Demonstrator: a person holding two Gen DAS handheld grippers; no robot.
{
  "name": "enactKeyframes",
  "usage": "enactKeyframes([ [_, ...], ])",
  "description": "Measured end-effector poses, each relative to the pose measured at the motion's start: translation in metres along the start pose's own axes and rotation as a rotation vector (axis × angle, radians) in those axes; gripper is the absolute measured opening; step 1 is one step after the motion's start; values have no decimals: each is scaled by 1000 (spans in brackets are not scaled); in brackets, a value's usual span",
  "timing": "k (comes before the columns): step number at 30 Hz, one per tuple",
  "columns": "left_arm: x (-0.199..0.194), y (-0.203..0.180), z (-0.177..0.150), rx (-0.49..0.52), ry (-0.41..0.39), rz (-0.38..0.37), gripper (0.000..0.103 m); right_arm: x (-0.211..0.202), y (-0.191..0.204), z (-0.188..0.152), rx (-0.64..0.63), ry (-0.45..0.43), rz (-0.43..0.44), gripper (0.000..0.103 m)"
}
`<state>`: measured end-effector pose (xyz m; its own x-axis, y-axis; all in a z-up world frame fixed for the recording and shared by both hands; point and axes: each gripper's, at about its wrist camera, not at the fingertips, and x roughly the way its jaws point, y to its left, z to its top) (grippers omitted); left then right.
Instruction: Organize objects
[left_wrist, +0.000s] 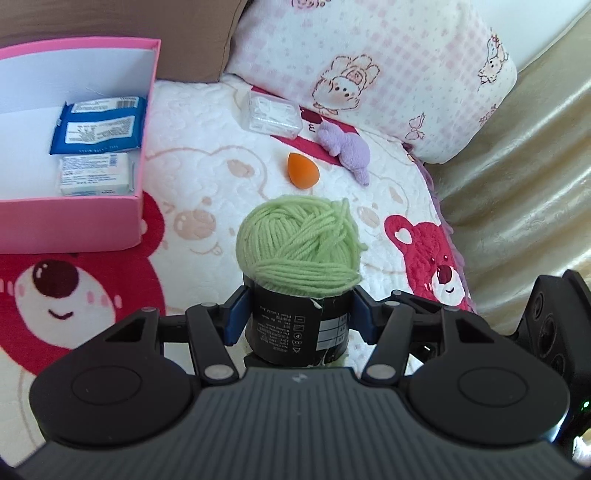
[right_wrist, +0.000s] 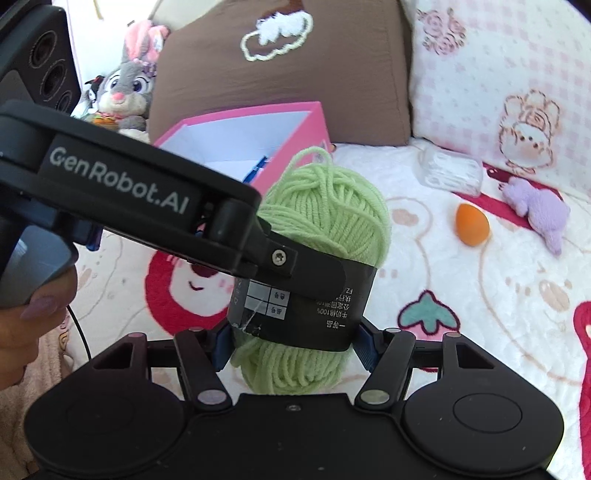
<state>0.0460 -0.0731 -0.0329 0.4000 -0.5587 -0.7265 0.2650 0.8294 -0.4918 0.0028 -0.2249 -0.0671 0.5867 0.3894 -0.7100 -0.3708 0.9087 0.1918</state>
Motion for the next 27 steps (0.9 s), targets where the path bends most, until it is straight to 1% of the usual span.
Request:
enactKeyframes([
  [3,-16,1,-3,2,-9,5,56,-6,10,5,-16,9,19,69],
  [6,-31,2,-5,9,-10,18,56,-11,18,12,1,23,48,69],
  [9,-47,0,-2,-1,23,57,56,-16,31,16,-16,40,68,69],
  [11,-58,1,1,-10,29,69,56,-19,40,20,-27,37,79,70],
  [13,-68,3,3,-8,15,67,56,-28,52,20,-42,27,85,70],
  [17,-88,7,12,7,-10,67,57,-35,58,33,-24,19,130,70],
  [19,-97,11,18,-9,-18,66,58,-37,63,40,-42,14,137,70],
  [22,-110,17,28,-27,-57,72,58,-38,77,52,-109,-14,128,70],
  [24,-119,21,36,-37,-78,74,58,-37,85,62,-149,-14,123,70],
  [27,-134,27,48,-50,-122,85,58,-35,85,82,-128,-27,151,69],
])
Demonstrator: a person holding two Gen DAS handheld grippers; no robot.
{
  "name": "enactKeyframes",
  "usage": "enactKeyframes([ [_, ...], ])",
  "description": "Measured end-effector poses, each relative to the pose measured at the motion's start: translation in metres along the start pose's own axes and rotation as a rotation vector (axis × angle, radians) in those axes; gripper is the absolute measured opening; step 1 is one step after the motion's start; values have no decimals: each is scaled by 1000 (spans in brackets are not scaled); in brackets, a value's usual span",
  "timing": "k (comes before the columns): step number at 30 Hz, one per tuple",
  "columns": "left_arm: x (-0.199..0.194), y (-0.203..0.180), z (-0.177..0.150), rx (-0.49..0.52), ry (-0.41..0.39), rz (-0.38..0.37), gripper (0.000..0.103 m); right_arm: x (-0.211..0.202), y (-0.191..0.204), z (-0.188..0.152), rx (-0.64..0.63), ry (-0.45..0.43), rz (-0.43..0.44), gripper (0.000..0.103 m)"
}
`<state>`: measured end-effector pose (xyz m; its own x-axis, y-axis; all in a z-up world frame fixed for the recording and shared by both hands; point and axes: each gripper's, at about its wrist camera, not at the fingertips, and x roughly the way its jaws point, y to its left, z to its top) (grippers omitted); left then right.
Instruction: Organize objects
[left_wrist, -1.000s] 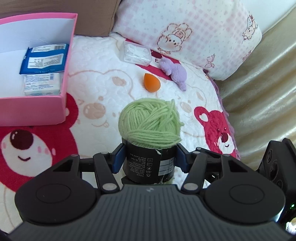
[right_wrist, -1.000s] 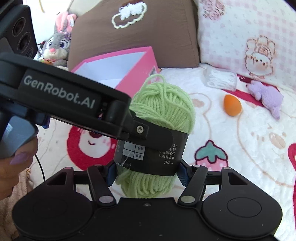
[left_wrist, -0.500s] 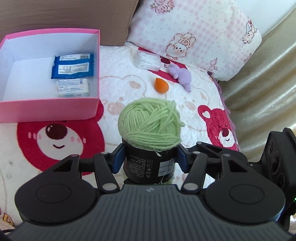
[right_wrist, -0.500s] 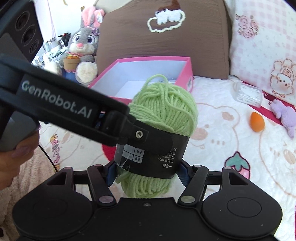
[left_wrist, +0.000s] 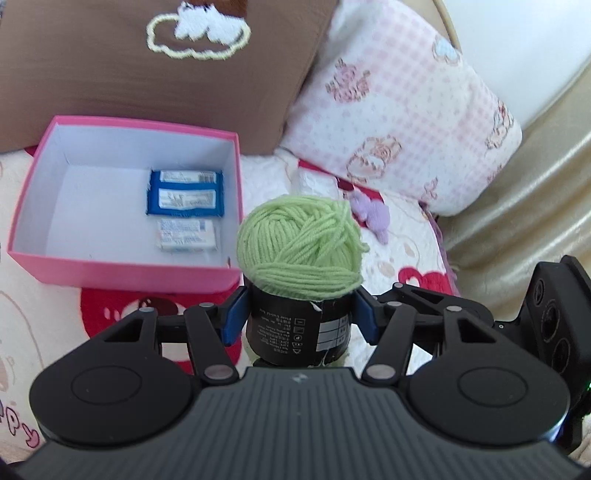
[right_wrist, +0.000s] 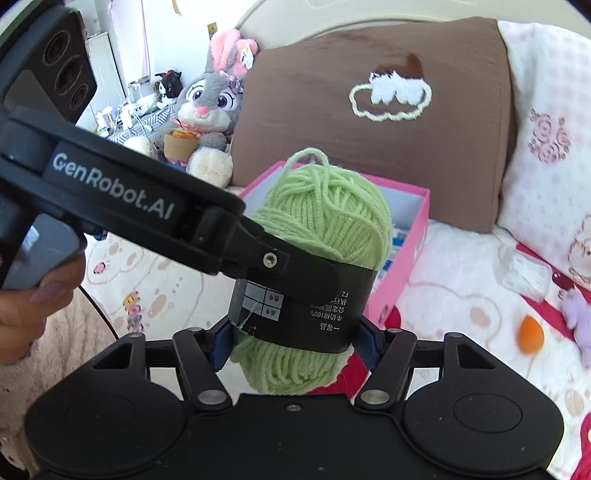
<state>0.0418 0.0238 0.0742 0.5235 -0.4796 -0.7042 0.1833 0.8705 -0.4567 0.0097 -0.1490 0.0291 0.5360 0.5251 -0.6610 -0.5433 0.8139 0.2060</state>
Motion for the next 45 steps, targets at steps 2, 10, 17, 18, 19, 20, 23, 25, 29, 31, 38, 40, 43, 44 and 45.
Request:
enactKeyframes([
  [2,-8,3,8,-5,-29,11,58,0,-1,9,30,-15,26,69],
  [10,-21,21,44,-55,-67,13,59,21,4,53,66,-29,31,69],
  [17,-10,34,69,-96,-81,28,60,45,-6,79,104,-21,21,69],
  [18,-8,37,73,-107,-83,30,60,48,-7,82,104,-23,16,69],
  [19,-5,39,77,-111,-86,31,60,53,-9,85,105,-29,11,69],
  [20,-3,43,79,-131,-96,31,60,56,-10,88,104,-33,10,69],
  [23,0,57,79,-179,-152,24,60,67,-15,90,94,-82,17,69],
  [25,5,68,79,-191,-147,34,60,78,-17,89,111,-85,37,69],
  [29,16,96,71,-221,-134,30,60,98,-15,84,105,-90,56,69],
  [31,22,108,68,-223,-124,40,60,110,-16,82,124,-85,79,69],
  [38,47,150,59,-211,-92,54,60,152,-16,80,164,-27,103,69],
  [40,56,159,60,-195,-78,56,60,164,-17,79,182,-12,104,69],
  [43,69,169,61,-190,-63,74,60,178,-21,78,207,10,111,69],
  [44,73,172,61,-184,-57,81,60,184,-22,77,215,20,112,69],
  [45,77,175,61,-181,-49,91,60,189,-23,77,226,30,115,69],
])
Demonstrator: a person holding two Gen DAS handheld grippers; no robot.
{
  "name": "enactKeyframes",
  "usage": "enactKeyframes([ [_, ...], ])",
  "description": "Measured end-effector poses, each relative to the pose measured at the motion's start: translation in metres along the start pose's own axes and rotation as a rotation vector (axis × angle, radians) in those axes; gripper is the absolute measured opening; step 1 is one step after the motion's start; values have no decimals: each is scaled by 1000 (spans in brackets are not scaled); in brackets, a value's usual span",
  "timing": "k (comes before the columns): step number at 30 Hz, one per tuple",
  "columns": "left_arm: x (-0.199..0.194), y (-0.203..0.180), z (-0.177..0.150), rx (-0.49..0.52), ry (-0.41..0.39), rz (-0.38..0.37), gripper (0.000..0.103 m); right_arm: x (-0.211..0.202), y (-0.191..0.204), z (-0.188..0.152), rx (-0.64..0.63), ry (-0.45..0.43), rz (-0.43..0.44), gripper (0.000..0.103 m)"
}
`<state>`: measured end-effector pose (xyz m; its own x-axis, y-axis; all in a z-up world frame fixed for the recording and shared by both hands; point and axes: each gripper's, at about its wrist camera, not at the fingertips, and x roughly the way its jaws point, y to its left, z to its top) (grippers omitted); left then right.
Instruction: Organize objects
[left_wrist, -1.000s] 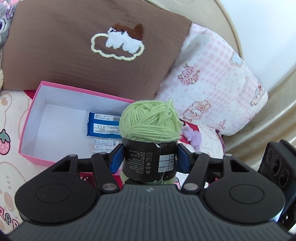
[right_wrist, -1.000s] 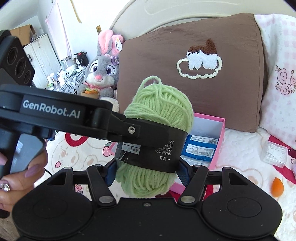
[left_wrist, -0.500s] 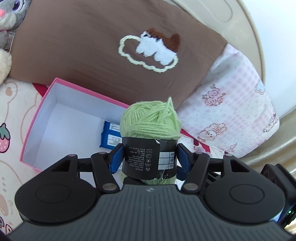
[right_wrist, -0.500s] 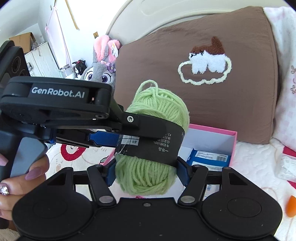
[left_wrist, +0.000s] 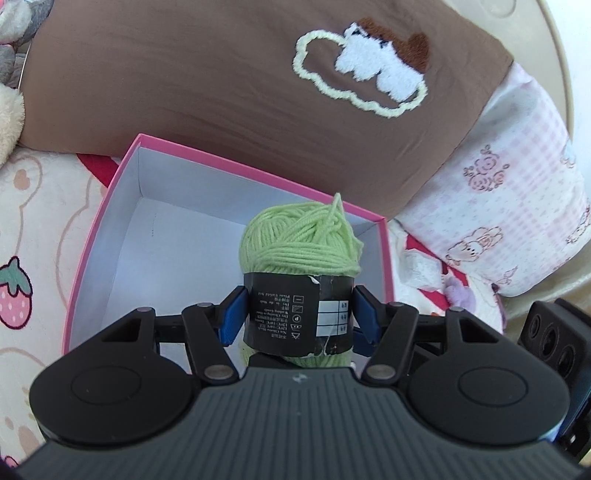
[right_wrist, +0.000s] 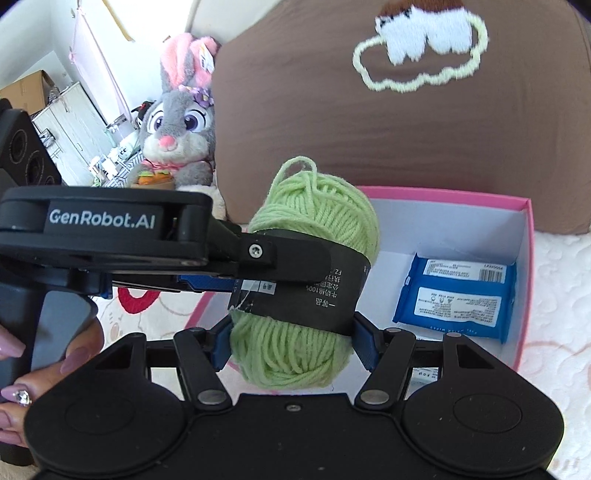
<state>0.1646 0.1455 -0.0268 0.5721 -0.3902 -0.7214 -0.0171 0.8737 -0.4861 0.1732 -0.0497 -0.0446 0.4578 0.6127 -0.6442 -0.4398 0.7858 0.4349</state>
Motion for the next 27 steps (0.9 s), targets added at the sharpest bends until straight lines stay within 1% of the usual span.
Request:
enactKeyframes([
  [4,17,8,2,1,10,18,60,20,-6,1,26,30,-8,69],
  [8,32,19,2,-3,-21,-5,59,35,-14,9,35,62,-48,69],
  [10,38,23,4,0,-26,-5,59,44,-19,14,56,85,-46,69],
  [14,50,31,7,-14,-8,4,59,59,-29,13,91,95,-37,69],
  [16,56,35,7,-22,1,14,59,67,-30,12,95,111,-52,69],
  [17,59,35,6,-13,2,20,59,71,-30,12,95,122,-59,69],
  [19,63,33,5,46,-8,17,59,76,-31,14,93,136,-82,69],
  [20,65,33,5,53,-10,16,59,78,-31,15,87,142,-92,68],
  [25,68,38,8,35,8,31,59,87,-34,17,97,175,-92,68],
  [27,70,44,8,25,16,42,58,93,-36,16,120,174,-95,68],
])
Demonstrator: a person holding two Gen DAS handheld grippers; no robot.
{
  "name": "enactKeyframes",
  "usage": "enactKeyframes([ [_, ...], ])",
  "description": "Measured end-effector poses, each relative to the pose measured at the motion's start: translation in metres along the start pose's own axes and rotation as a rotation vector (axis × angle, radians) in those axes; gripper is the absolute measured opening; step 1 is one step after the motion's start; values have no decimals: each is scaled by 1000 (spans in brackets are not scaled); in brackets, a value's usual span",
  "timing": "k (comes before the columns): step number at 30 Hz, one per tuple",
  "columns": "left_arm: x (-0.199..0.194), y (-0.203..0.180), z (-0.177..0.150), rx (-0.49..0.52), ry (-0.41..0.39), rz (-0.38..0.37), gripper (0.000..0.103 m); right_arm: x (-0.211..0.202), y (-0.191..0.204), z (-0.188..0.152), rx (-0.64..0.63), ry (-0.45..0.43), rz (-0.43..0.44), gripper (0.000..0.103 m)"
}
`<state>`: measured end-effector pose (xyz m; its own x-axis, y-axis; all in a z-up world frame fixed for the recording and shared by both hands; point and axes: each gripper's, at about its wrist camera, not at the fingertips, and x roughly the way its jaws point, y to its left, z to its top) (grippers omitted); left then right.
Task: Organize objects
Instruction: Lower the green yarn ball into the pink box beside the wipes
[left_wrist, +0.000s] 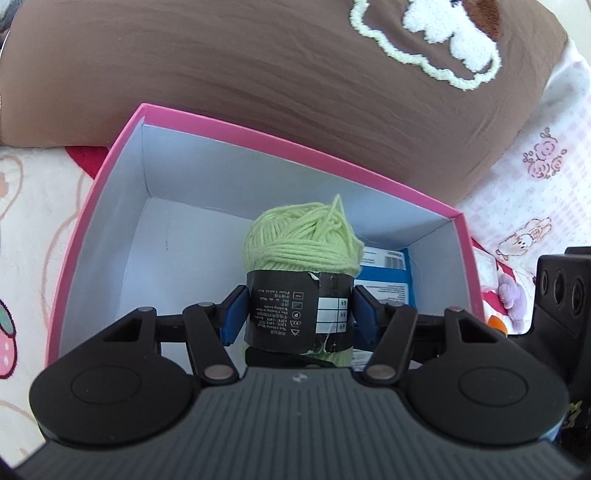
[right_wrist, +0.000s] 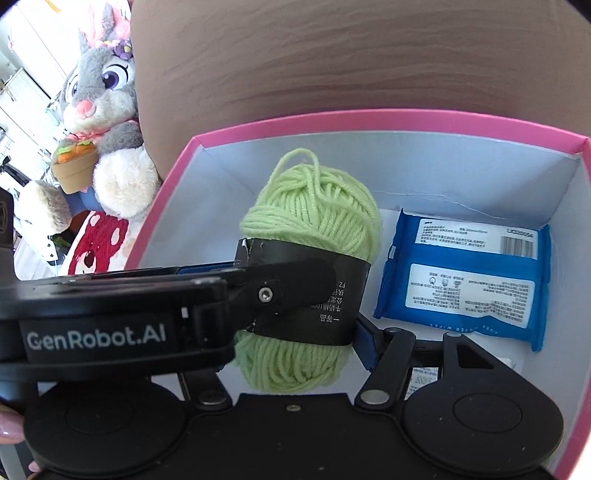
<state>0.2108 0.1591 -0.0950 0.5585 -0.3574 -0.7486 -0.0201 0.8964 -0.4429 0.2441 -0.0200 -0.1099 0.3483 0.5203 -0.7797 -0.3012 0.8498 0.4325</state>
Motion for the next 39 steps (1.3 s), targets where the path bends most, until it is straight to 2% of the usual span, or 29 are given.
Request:
enactKeyframes([
  [3,3,9,1,-38,28,8,57,7,-3,-2,49,20,29,68],
  [12,6,12,0,-61,31,-17,56,1,-8,-3,73,17,24,76],
  [16,12,10,-1,-53,29,25,56,-2,-6,-6,50,-7,7,76],
  [17,13,9,-1,-43,26,38,56,-2,-4,-7,36,-17,3,72],
  [18,13,8,-1,-34,31,39,56,-2,-3,-8,23,-22,6,63],
  [21,10,5,1,-3,40,45,57,-1,-7,-9,47,-32,23,59],
  [23,6,7,3,-9,41,33,57,-2,-10,-10,66,-42,30,57],
  [25,2,7,3,-8,47,10,57,-4,-8,-11,59,-62,-11,57],
  [27,0,1,4,8,55,-2,57,-5,-9,-11,64,-69,-16,56],
  [29,0,-4,3,30,46,29,57,-6,-10,-11,71,-77,-8,56],
  [30,1,-5,2,29,45,48,51,-5,-10,-12,74,-79,-5,56],
  [31,4,-4,1,21,44,66,50,-6,-10,-13,75,-82,-5,56],
  [33,5,0,1,-3,37,50,45,-7,-8,-15,60,-91,-17,56],
  [39,11,3,4,-31,6,18,42,-11,-4,-16,-23,-124,-47,53],
])
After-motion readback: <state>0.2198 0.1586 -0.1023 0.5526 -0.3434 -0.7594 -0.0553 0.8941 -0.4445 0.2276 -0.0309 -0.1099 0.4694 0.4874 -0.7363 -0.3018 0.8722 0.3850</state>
